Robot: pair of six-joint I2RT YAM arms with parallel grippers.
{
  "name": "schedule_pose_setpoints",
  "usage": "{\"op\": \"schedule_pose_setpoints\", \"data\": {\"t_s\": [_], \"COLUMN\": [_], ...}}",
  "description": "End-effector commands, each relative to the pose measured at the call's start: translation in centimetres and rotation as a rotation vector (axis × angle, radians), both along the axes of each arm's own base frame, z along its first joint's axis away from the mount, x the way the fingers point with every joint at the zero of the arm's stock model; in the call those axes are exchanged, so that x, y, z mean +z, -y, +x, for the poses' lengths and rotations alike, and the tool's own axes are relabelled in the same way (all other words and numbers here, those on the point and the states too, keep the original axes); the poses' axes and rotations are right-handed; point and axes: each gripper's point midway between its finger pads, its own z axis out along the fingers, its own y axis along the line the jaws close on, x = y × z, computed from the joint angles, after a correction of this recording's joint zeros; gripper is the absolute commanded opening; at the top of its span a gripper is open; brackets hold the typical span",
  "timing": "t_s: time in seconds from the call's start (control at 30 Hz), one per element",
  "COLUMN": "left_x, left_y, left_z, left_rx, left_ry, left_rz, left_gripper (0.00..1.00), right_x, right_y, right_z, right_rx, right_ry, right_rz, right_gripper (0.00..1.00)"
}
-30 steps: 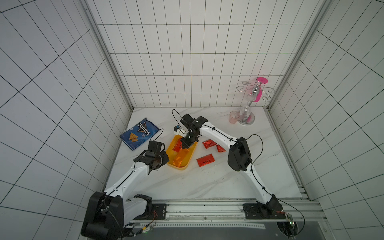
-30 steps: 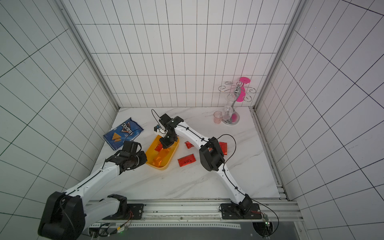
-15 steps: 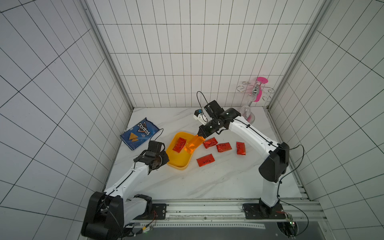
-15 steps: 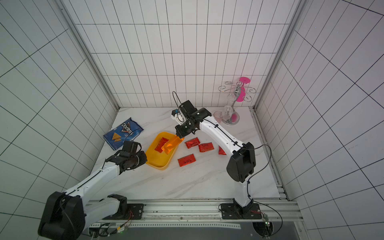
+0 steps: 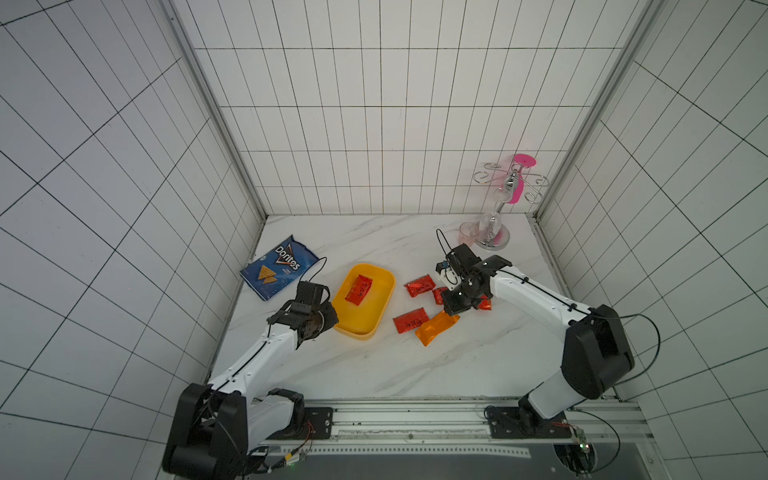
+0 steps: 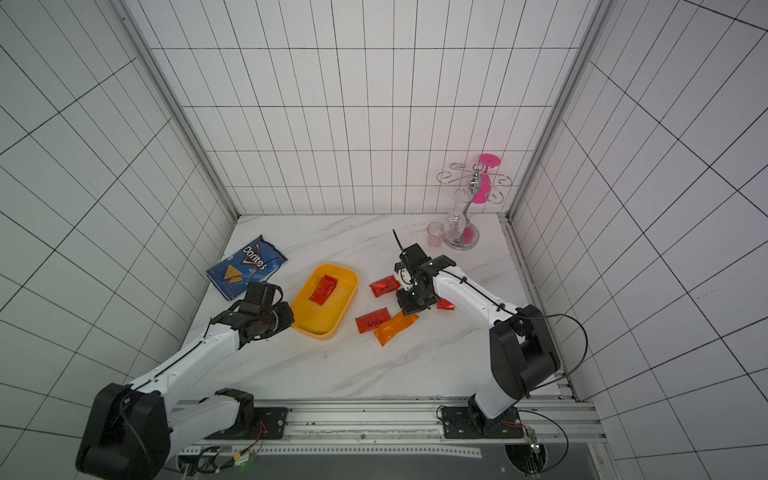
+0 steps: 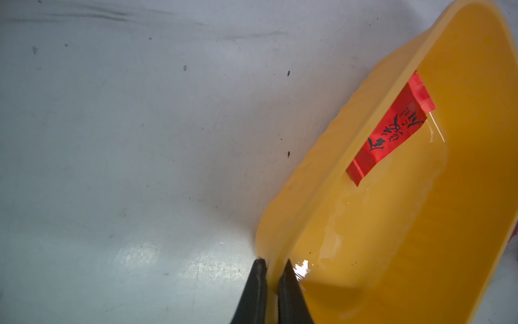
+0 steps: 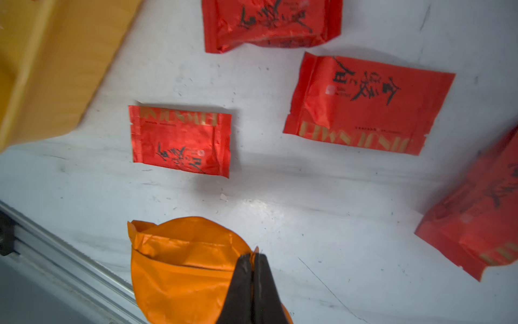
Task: Take the tea bags out of the storage box
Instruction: Place the tea bag at the center of the board.
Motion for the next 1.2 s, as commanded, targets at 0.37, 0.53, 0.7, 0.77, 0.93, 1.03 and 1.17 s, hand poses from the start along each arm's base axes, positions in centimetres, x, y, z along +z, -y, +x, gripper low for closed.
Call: {"op": "schedule_pose_setpoints", "data": {"t_s": [0.37,0.53,0.7,0.77,0.93,1.03,1.17], "left_x": [0.6,0.7,0.7,0.7,0.7,0.6,0.8], "left_y": [0.2,0.3,0.3,0.3,0.4,0.4,0.5], "left_z": [0.6,0.6,0.6,0.6,0.6,0.6,0.6], "left_rx": [-0.012,-0.014,-0.018,-0.017,-0.019,-0.021,-0.024], "left_ry": [0.046,0.048,0.048,0.048,0.049,0.047,0.053], "left_rz": [-0.005,-0.007,-0.008,-0.008,-0.008,-0.008,-0.012], "left_gripper": [0.0,0.0,0.0,0.0,0.0,0.0,0.0], "right_x": [-5.6,-4.9,-4.3,-3.8,-1.8,1.4,6.5], "right_y": [2.1,1.9,2.2,2.2,2.6,2.0,-2.8], "right_z": [1.1,0.8,0.5,0.6,0.9,1.4,1.8], "right_rx": [-0.042,-0.041,-0.042,-0.043,-0.058,-0.06,0.005], "right_ry": [-0.036,-0.042,-0.045,-0.035,0.01,0.066,0.166], "right_rz": [-0.161,-0.149,-0.158,-0.156,-0.16,-0.103,0.094], "right_gripper": [0.0,0.07,0.24,0.33,0.38,0.38,0.38]}}
